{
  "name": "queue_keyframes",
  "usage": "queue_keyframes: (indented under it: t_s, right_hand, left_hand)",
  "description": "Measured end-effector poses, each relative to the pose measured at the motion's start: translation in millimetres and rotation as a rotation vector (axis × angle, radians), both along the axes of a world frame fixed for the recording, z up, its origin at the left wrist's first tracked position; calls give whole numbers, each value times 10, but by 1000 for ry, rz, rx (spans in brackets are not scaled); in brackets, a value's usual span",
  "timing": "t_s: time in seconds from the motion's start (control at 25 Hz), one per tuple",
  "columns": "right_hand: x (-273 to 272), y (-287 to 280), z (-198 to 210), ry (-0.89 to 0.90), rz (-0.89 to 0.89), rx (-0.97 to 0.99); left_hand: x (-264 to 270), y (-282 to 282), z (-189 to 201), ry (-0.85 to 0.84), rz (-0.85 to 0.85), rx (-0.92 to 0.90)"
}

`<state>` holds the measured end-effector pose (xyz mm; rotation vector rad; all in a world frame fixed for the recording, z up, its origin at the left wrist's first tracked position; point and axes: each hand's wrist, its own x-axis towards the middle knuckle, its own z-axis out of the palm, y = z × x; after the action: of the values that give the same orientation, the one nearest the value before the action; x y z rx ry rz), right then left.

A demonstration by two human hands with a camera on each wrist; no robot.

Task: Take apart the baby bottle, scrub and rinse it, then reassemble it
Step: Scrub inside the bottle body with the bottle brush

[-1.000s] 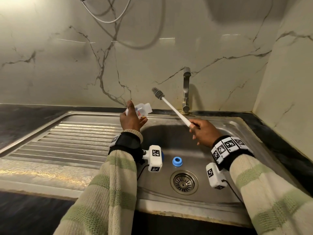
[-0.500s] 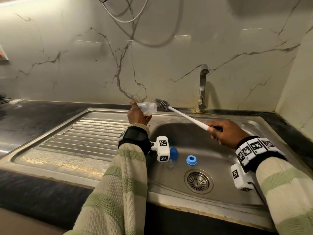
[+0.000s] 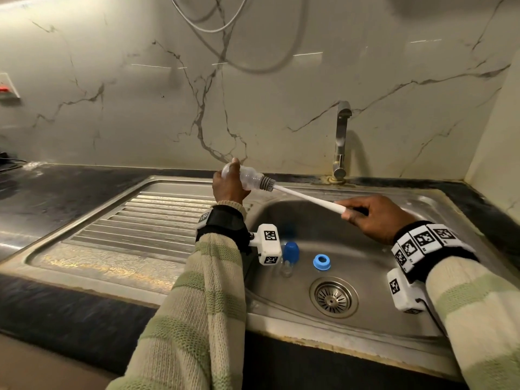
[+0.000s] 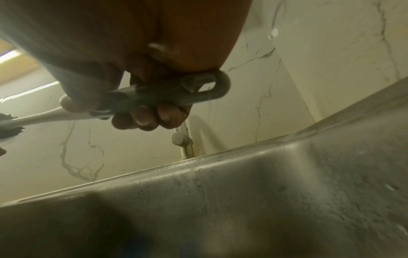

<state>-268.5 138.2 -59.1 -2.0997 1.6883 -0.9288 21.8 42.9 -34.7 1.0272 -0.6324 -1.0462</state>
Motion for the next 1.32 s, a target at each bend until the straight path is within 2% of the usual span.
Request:
queue_keyframes:
  t_s: [0.24,0.36,0.48,0.56,0.68,0.76,0.92,1.08,1.16,1.24,1.32]
  right_hand:
    - [10,-20,41,243,-1,-152]
    - [-11,-37,53,291,-9,-189]
    - [95,-38,65,382,10,-200]
    - [161,-31,53,305,18,-183]
    - [225,-3,-4,44,62,-17]
    - [253,28,11,19,32,-1]
    - [344,84,147,333,-104,-62]
    - [274,154,264,232,2,67]
    - [176,197,269,146,27,101]
    - [151,208,224,-4,28,76]
    - [205,178,160,-98,17,59]
  left_hand:
    - [-14,-30,-89,-187,-75,82]
    - [-76,-21,-139,-209,-108,132]
    - [-158,77,-110,-156,-174,137]
    - [-160,115,-77,-77,-155,75]
    - [-178,166,-46,80,-213,-38]
    - [-241,181,-80,100,-202,-58]
    - [-337,165,-112,-185,-5,-23]
    - [-282,174,-113,-266,-119,-8]
    - [-224,166,-124,-147,-252,44]
    - [-185,190,-84,98,-363,36]
    - [-221,175,-72,201,-337,-29]
